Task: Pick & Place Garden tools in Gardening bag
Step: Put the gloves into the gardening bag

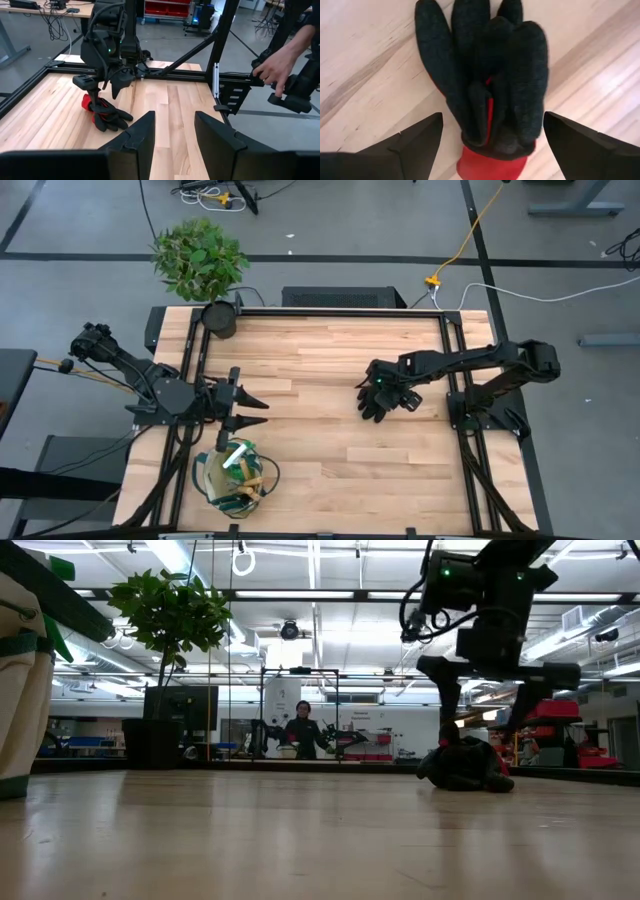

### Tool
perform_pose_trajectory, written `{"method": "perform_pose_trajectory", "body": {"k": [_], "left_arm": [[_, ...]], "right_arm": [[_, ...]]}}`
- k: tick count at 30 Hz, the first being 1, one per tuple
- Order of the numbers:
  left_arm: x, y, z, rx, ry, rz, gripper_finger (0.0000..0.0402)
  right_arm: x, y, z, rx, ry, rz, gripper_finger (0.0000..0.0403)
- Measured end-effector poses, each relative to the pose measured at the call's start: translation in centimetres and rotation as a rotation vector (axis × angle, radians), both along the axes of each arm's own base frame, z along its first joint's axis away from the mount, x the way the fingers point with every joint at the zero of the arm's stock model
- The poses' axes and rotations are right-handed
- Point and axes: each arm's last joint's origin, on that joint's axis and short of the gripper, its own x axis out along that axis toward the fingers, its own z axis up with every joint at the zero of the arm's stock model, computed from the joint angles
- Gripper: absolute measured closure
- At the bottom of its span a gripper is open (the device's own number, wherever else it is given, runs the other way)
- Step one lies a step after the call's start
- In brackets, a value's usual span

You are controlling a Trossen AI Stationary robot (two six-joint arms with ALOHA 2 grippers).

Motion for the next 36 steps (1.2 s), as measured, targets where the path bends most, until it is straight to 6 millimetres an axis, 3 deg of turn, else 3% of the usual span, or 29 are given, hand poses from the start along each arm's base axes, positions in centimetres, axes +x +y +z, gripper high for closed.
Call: {"method": "perform_pose_trajectory", "body": {"k": [6, 14, 29, 36], "left_arm": [[0.0, 0.1, 0.0, 0.007, -0.004, 0.032, 0.0257], [0.0, 0.1, 0.0, 0.011, -0.007, 0.049, 0.0257], [0.0, 0.1, 0.0, 0.011, -0.006, 0.05, 0.0257], [0.0, 0.1, 0.0, -0.008, -0.006, 0.055, 0.0257]], "right_arm": [[-0.2, -0.1, -1.1, -0.023, -0.021, 0.01, 0.0055], [0.3, -0.2, -1.1, -0.047, -0.087, 0.013, 0.0055], [1.0, -0.8, -2.9, -0.035, -0.038, -0.013, 0.0056], [1.4, -0.9, -3.7, -0.038, -0.016, -0.016, 0.0075]]}}
